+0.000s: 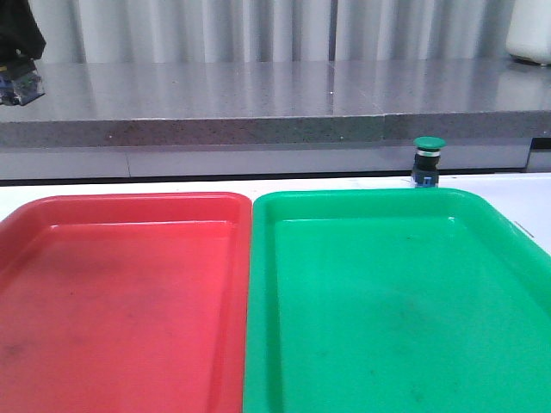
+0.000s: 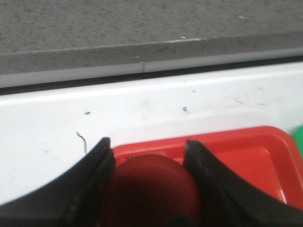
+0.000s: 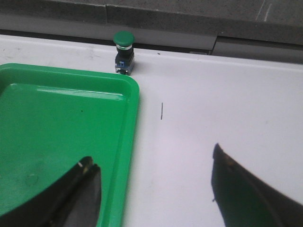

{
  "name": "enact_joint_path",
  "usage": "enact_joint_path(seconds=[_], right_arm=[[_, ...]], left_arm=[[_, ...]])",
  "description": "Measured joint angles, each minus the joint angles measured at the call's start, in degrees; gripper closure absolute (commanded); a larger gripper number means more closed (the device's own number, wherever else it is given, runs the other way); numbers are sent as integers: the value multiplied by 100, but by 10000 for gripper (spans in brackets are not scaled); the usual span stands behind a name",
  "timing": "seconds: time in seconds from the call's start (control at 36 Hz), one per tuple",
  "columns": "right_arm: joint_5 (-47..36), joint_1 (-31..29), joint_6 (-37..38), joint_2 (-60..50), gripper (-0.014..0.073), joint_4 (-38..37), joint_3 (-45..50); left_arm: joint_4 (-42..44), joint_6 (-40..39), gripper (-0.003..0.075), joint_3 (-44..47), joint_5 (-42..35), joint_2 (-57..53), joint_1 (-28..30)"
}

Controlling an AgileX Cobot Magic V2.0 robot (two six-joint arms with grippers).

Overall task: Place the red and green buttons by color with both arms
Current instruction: 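Carry the red button with the left gripper into the red tray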

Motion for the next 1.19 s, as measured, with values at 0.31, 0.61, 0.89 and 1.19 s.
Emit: enact_joint_path(seconds=[0.31,0.61,0.89,1.19], right_arm=[[0,0,0,0,78,0,0],[0,0,0,0,78,0,0],[0,0,0,0,78,0,0],[0,0,0,0,78,0,0]], left_arm=[[-64,3,470,1471,-68,-1128,-865],[-78,3,470,2170,-370,-1107,-1116],[-105,3,470,2232,-756,-513,-1116],[-105,12,470,2232,-1203,171,-1116]])
